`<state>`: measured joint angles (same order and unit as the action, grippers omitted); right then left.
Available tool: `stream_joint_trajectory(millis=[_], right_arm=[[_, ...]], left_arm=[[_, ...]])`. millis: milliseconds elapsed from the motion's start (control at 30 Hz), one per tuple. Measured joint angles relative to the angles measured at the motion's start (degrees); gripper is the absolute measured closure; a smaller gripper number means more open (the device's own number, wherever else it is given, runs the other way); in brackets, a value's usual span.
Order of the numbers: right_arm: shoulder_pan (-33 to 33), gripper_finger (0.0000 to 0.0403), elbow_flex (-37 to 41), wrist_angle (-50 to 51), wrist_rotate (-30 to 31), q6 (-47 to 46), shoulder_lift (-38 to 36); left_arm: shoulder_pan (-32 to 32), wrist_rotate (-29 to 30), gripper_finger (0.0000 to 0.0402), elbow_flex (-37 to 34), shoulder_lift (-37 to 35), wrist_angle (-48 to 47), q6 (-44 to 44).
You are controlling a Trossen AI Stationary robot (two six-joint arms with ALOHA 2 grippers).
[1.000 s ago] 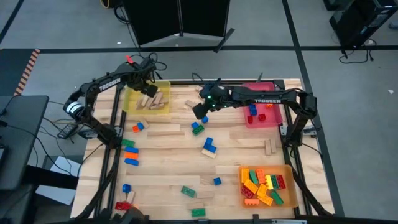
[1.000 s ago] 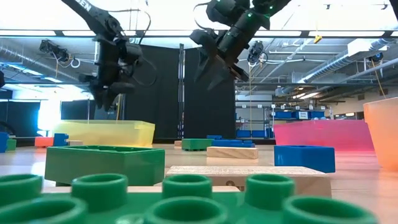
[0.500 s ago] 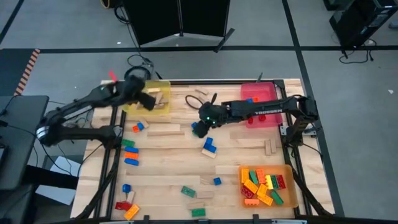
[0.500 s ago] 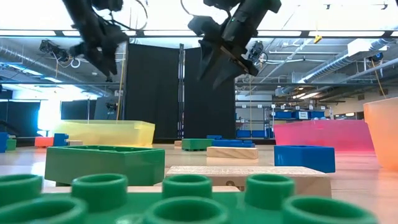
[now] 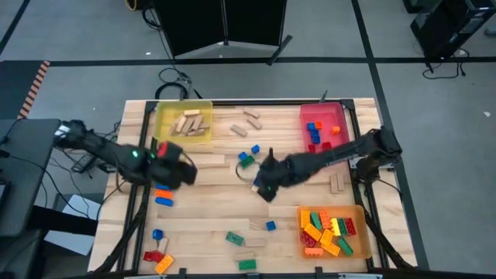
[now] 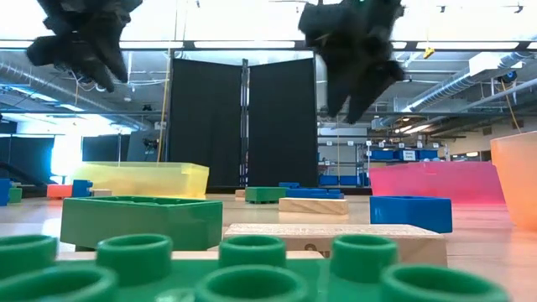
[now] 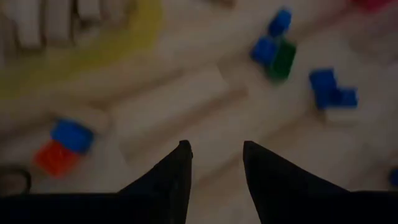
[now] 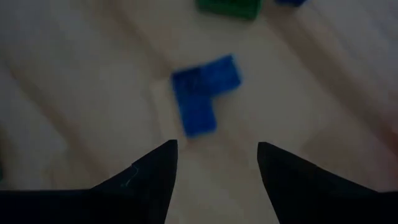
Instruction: Sort blocks by size
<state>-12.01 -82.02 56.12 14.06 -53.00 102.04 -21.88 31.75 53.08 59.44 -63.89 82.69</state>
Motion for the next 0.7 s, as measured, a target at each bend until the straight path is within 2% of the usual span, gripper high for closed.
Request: stream_joint_trajectory(millis=[267, 433, 567, 700], right_arm=[[-11.62, 0.0167, 0.08, 3.81, 3.23, -8.95, 0.00], [-15.94, 0.0167, 1.88, 3.68, 4.44, -14.01, -0.02], [-18.18, 0.0167, 4.63, 2.90, 4.47, -17.06, -0.04], [-19.42, 0.0167, 7.82, -1.72, 2.59, -17.34, -0.04]], left_arm=[[-14.58, -11.54, 0.0250, 6.63, 12.80, -13.95, 22.09], [-21.76, -19.09, 0.0250, 9.60, 16.91, -12.27, 24.25], [-24.55, -23.99, 0.0250, 9.69, 18.17, -7.19, 24.25], [-25.27, -24.83, 0.0250, 9.71, 18.95, -1.43, 24.23]])
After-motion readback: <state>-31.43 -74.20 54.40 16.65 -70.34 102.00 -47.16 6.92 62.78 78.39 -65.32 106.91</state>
